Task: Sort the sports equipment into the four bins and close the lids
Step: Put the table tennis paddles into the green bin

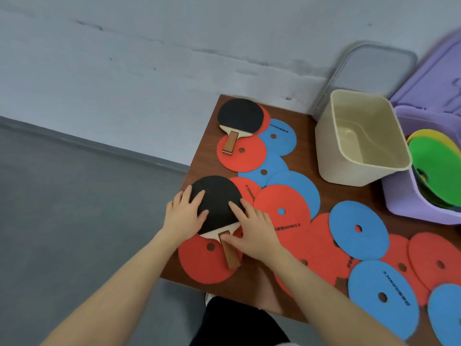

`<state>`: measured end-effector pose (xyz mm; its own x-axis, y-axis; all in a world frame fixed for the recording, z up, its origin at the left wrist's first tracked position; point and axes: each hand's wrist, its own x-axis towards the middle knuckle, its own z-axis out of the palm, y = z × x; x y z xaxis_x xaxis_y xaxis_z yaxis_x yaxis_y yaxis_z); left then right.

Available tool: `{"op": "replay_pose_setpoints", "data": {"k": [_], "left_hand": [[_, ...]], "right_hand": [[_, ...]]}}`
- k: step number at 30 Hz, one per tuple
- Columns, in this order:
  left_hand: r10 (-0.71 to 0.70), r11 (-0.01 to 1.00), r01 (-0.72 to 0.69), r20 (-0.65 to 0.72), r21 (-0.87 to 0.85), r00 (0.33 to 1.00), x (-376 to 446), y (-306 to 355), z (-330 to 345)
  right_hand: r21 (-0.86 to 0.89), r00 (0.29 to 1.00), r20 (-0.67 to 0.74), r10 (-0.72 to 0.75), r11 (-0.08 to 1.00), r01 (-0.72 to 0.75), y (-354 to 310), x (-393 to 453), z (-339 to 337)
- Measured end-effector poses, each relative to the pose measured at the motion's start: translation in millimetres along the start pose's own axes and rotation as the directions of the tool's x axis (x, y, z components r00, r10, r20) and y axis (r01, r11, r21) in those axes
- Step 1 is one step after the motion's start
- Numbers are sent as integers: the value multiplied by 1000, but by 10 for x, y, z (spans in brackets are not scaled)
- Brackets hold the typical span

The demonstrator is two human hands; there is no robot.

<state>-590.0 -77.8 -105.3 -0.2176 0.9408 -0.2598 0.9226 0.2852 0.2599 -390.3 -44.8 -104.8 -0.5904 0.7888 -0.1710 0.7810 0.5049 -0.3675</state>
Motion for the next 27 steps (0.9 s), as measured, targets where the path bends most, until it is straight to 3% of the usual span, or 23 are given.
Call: {"op": "replay_pose_setpoints", "data": {"k": [4, 7, 11, 14, 18, 23, 27], "left_hand": [[32, 992, -35, -24, -118, 999, 1, -83, 59], [44, 982, -50, -35, -181, 998, 0, -99, 91], [108, 947, -130, -88, -295, 990, -16, -20, 163], [175, 918, -206, -121, -340, 977, -15, 160, 197], [237, 913, -265, -125, -311, 963, 89, 490, 214], [112, 988, -119, -78, -99, 991, 273, 733, 255], [57, 994, -58, -20, -97, 998, 283, 780, 231]], "right_hand": [[-50, 1000, 16, 25, 998, -24, -174, 107, 176], [17, 1000, -3, 24, 1000, -24, -182, 138, 236], [124, 998, -2, -62, 990, 62, 83, 130, 110], [86, 993, -10, -115, 990, 115, 416, 143, -91], [-7, 995, 9, -96, 995, 96, 795, 102, -249], [-90, 999, -10, -49, 995, 48, 924, 74, -211], [-18, 1000, -19, -6, 1000, 6, 828, 123, -126]]}}
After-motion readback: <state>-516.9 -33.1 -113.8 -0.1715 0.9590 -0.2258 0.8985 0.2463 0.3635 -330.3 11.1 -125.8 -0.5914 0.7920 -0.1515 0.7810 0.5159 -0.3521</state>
